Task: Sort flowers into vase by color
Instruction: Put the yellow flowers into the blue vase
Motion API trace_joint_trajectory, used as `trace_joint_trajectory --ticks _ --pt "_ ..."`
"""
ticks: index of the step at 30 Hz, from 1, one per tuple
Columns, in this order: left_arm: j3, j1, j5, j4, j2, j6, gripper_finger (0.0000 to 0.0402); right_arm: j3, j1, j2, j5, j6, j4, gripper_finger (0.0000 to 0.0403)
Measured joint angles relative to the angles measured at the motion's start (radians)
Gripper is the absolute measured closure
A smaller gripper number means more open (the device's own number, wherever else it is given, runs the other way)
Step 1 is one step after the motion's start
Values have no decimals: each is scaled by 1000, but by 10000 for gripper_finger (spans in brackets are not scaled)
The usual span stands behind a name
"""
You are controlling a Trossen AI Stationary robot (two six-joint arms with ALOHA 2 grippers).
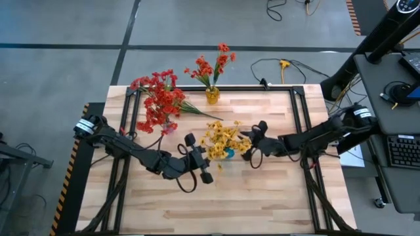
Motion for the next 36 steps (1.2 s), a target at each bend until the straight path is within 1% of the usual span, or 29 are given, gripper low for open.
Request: trace_joint_trajectory --ticks 4,9,14,21,36 --pt "0 3 0 -6 0 -4 363 0 -26 65 -81 -36 86 339" --pt "-1 8 0 -24 0 -19 363 18 -35 131 -102 -55 115 354" --pt "-2 13 1 -39 0 -32 363 48 -35 172 -132 -64 121 360" --pt "-14 21 1 -61 0 -73 363 58 -35 186 -175 -63 122 360" --pt "-28 23 0 -80 0 -98 363 58 -35 185 -181 -62 125 360"
